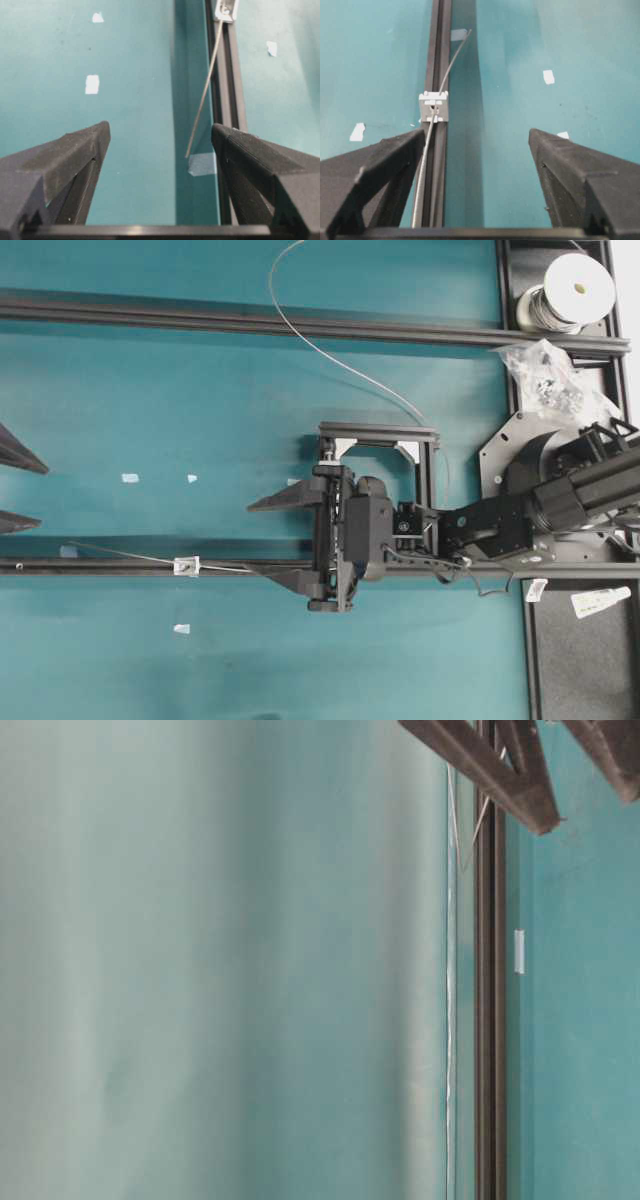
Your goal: Insert the wire through the hole in the metal fitting.
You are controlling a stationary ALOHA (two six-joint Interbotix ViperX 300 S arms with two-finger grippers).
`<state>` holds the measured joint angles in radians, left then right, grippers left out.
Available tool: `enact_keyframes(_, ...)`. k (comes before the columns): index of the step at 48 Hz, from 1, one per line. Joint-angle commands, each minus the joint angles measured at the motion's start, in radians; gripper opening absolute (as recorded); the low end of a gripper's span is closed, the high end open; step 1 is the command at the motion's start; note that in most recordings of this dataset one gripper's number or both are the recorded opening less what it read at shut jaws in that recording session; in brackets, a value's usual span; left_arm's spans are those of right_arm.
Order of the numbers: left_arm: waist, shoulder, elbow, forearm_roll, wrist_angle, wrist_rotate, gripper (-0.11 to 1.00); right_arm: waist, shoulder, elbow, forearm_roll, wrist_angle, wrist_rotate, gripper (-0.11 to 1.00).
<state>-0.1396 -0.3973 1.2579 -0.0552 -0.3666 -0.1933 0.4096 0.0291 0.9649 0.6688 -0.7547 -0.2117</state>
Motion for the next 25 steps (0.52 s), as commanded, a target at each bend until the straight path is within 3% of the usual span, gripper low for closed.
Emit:
enact_keyframes(1, 0.012, -0.005, -0.002, 0.003, -0.011, 0.002, 0.86, -0.005, -0.023, -0.003, -0.002, -0.009, 0.002, 0.91)
enact_keyframes(25, 0.038, -0.005, 0.009, 0.003, -0.017, 0.003, 0.86, -0.028, -0.008, -0.011, -0.002, -0.011, 0.002, 0.91)
